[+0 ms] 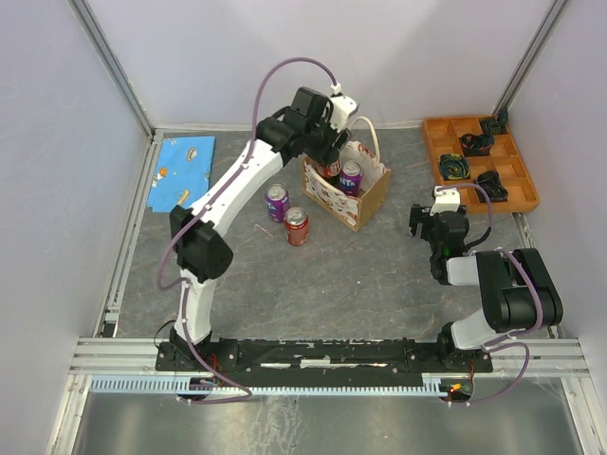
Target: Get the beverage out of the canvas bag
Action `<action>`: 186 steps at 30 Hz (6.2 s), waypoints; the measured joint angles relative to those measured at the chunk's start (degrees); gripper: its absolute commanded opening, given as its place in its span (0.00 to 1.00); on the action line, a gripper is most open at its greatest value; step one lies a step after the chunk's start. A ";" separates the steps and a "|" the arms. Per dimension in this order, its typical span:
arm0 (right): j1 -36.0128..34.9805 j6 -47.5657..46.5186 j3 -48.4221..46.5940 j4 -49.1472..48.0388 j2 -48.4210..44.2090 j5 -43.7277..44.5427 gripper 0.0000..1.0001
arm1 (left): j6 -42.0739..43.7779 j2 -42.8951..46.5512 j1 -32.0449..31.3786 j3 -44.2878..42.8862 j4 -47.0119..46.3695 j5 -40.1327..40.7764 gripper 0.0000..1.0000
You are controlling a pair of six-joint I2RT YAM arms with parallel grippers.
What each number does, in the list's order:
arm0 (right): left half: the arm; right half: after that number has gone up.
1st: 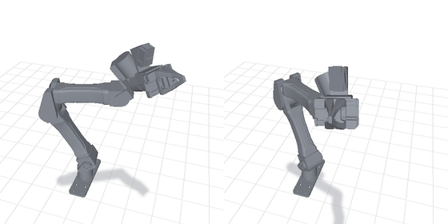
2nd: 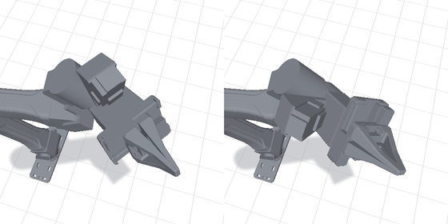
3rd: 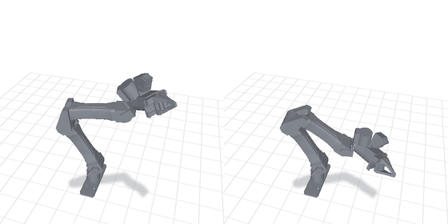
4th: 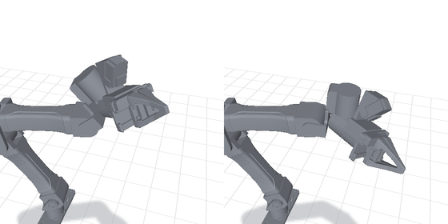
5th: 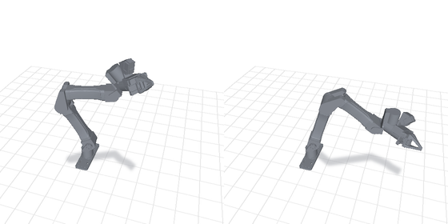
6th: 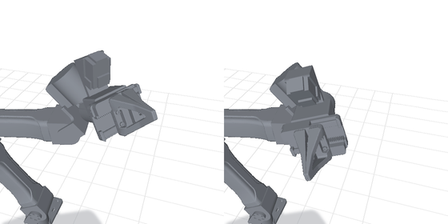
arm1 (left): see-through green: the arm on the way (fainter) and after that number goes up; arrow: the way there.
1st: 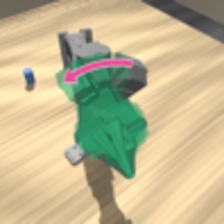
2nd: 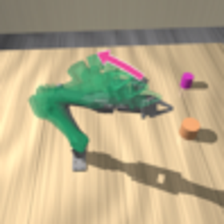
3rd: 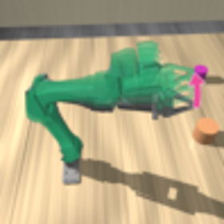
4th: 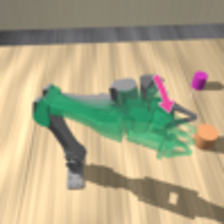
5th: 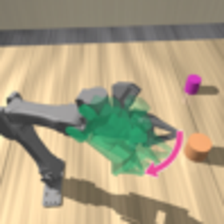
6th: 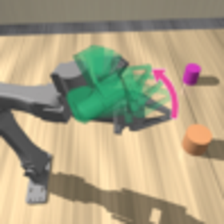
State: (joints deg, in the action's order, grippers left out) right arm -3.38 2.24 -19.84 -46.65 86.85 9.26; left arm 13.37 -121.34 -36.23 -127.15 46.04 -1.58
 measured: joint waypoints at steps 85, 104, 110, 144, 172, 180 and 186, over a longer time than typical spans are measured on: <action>0.02 0.00 0.00 0.00 0.00 0.00 0.99 | -13.99 29.24 19.34 58.05 -21.66 7.06 0.99; 0.02 0.00 0.00 0.00 0.00 0.00 0.99 | -7.45 20.52 3.89 15.78 -18.05 3.43 0.95; 0.00 0.00 0.00 0.00 0.00 0.00 0.99 | -2.69 6.12 -1.05 4.42 -12.83 -0.66 0.95; 0.00 0.00 0.00 0.00 0.00 0.00 0.99 | 5.64 -15.96 -2.89 -4.44 -13.62 -5.62 0.97; 0.00 0.00 0.00 0.00 0.00 0.00 0.99 | 6.45 -19.67 -3.78 -1.79 -17.42 -1.57 0.08; 0.02 0.02 0.00 0.00 0.00 0.00 0.99 | 6.23 -19.65 -3.65 -1.77 -17.51 -2.62 0.03; 0.02 0.02 0.00 0.00 0.00 0.02 0.99 | 6.14 -19.08 -3.61 -1.40 -17.31 -3.41 0.03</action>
State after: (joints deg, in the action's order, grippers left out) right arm -3.36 2.26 -19.84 -46.65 86.85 9.28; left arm 19.51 -140.42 -39.83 -128.55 28.73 -4.99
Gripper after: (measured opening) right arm 0.991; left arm 0.736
